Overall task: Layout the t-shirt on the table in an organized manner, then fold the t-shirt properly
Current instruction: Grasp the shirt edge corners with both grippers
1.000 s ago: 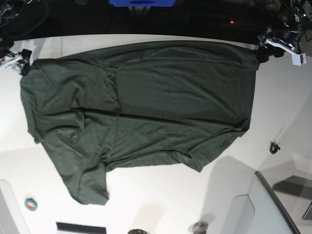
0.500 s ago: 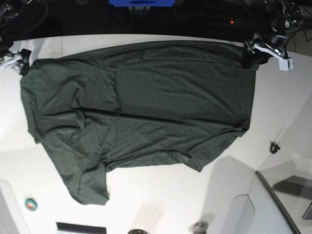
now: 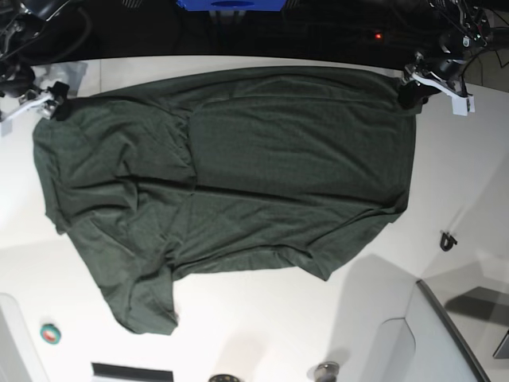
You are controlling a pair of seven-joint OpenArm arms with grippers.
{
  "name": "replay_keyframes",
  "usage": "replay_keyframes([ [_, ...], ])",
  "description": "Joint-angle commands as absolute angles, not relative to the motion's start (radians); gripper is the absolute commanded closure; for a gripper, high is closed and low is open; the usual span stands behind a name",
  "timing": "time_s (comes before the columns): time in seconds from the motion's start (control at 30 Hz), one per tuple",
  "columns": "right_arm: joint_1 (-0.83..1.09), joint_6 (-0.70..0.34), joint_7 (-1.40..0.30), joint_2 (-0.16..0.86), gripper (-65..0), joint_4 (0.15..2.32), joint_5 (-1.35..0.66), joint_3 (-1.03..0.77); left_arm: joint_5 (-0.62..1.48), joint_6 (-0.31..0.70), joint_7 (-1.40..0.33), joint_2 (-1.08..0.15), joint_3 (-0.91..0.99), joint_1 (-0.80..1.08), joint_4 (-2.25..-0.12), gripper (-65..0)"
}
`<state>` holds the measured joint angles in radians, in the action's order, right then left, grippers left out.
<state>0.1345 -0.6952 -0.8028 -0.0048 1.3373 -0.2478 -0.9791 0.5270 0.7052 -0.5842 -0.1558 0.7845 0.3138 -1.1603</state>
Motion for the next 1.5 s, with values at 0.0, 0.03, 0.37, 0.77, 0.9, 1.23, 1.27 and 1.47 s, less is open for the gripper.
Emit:
replay_keyframes([
  [0.0, 0.127, -0.698, -0.796, 0.008, -55.7, 1.349, -0.257, -0.98, 0.51, 0.698, -0.608, -0.166, 0.786, 0.321, -1.164, -12.8],
  [0.03, 0.127, -0.698, -0.796, 0.008, -55.7, 1.349, -0.257, -0.98, 0.51, 0.698, -0.608, -0.166, 0.786, 0.321, -1.164, -9.4],
  [0.37, 0.125, -0.698, -0.796, 0.008, -23.7, 1.348, -0.257, -0.977, 0.51, 0.698, -0.608, -0.173, 0.786, 0.321, -1.17, 0.0],
  [0.77, 0.128, -0.698, -0.805, 0.005, -1.5, 1.36, -0.257, -0.98, 0.51, 0.698, -0.608, -0.202, 0.786, 0.321, -1.171, 0.0],
  [0.9, 0.143, -0.698, -0.852, 0.002, -14.3, 1.395, -0.262, -0.987, 0.51, 0.698, -0.608, -0.202, 0.786, 0.321, -1.171, 0.0],
  [1.23, 0.143, -0.698, -0.869, 0.008, -45.9, 1.33, -0.414, -0.978, 0.509, 0.698, -0.608, -0.202, 0.786, 0.321, -1.171, 0.0],
  [1.27, 0.136, -0.698, -0.869, 0.008, -45.9, 1.31, -0.414, -0.978, 0.509, 0.698, -0.608, -0.202, 0.786, 0.321, -1.171, 0.0],
  [1.47, 0.122, -0.698, -0.871, 0.01, -39.6, 1.273, -0.414, -0.977, 0.509, 0.698, -0.608, -0.206, 0.786, 0.321, -1.171, 0.0],
])
